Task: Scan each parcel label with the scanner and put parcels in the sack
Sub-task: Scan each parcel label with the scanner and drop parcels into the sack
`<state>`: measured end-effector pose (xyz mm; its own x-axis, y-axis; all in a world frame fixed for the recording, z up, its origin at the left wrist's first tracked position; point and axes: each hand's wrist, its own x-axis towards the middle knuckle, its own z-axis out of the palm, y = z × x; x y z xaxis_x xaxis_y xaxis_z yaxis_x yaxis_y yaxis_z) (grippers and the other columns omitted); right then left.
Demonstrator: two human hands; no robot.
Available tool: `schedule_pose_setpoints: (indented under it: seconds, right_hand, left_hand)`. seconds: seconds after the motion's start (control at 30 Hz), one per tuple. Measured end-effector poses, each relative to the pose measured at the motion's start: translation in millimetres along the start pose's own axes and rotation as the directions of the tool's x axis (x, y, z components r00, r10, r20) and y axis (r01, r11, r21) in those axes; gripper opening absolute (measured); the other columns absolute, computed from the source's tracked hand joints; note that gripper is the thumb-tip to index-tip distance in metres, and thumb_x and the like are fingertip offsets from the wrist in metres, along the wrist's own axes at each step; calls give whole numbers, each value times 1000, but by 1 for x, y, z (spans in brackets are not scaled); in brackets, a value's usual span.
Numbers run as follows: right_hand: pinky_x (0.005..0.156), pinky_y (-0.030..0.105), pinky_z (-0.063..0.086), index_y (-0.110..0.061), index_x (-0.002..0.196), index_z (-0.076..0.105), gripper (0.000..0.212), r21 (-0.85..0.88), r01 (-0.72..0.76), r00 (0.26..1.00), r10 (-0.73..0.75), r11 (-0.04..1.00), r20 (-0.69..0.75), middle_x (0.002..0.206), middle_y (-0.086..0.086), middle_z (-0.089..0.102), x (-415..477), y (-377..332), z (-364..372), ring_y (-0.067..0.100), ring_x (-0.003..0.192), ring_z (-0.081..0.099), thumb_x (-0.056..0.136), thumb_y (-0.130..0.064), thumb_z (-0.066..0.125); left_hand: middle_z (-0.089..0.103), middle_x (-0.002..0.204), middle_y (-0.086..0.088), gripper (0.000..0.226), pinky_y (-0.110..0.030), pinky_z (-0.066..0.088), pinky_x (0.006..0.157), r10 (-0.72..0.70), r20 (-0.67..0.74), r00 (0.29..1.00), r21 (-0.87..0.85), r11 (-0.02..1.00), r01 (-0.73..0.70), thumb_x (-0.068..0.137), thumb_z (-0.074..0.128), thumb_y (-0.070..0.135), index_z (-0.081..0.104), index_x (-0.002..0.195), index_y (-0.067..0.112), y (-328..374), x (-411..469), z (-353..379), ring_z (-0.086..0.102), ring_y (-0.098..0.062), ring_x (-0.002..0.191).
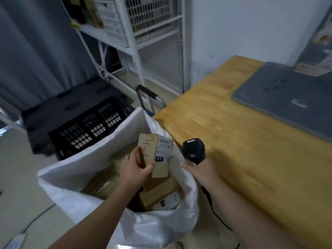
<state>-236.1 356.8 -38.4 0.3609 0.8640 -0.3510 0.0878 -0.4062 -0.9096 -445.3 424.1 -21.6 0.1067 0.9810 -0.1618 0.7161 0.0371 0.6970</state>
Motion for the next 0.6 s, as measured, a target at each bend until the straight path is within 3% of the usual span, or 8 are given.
schedule_pose_setpoints:
  seconds: [0.03, 0.1, 0.2, 0.3, 0.37, 0.5, 0.6]
  right_hand:
    - [67, 31, 42, -23, 100, 58, 33, -82, 1, 1000, -2, 997, -14, 82, -7, 59, 6, 11, 15, 9, 76, 57, 76, -23, 82]
    - [68, 26, 42, -16, 119, 56, 49, -232, -58, 996, 39, 971, -83, 96, 1, 65, 17, 30, 37, 19, 88, 63, 76, -23, 80]
    - [64, 28, 45, -8, 135, 43, 59, -342, -229, 957, 146, 912, -250, 104, 11, 68, 17, 40, 51, 29, 91, 66, 83, -12, 70]
    - [51, 22, 37, -6, 113, 54, 35, -255, -185, 929, 84, 949, -362, 76, 1, 59, 10, 39, 48, 18, 64, 57, 80, -2, 66]
    - [48, 20, 30, -12, 95, 49, 26, -228, -107, 921, 10, 968, -388, 63, -5, 49, 0, 38, 43, 10, 54, 47, 79, 4, 64]
    - [52, 21, 33, -12, 88, 49, 25, -102, -5, 862, -48, 995, -505, 58, -6, 47, -13, 35, 43, 10, 53, 46, 78, 7, 62]
    - [57, 26, 37, -14, 92, 50, 28, -63, 19, 846, -50, 998, -531, 60, -6, 48, -9, 31, 46, 13, 55, 48, 77, 5, 64]
  left_hand:
    - [45, 137, -1, 87, -47, 38, 107, -14, 11, 1000, 128, 992, 13, 72, 69, 56, 32, 147, 32, -13, 6, -5, 41, -23, 128]
    - [39, 142, -4, 88, -44, 30, 109, 24, 63, 998, 349, 936, -44, 74, 66, 61, 27, 148, 32, -29, 17, -9, 36, -26, 131]
    - [35, 144, -3, 88, -41, 24, 110, 120, 208, 971, 526, 823, -214, 75, 62, 65, 24, 148, 33, -33, 32, 0, 32, -26, 131]
    - [36, 142, -8, 86, -43, 25, 109, 173, 338, 925, 658, 660, -363, 76, 56, 69, 25, 147, 31, -35, 46, 7, 32, -29, 130]
    - [37, 140, -12, 88, -45, 27, 107, 162, 357, 920, 737, 556, -384, 76, 53, 73, 25, 147, 29, -40, 50, 6, 34, -32, 128]
    - [33, 142, -17, 93, -49, 25, 108, 120, 398, 909, 800, 440, -408, 77, 51, 71, 16, 151, 27, -38, 45, 10, 32, -37, 130]
    - [31, 142, -15, 93, -48, 23, 108, 147, 508, 849, 744, 422, -519, 76, 52, 72, 16, 151, 30, -38, 41, 13, 30, -36, 130]
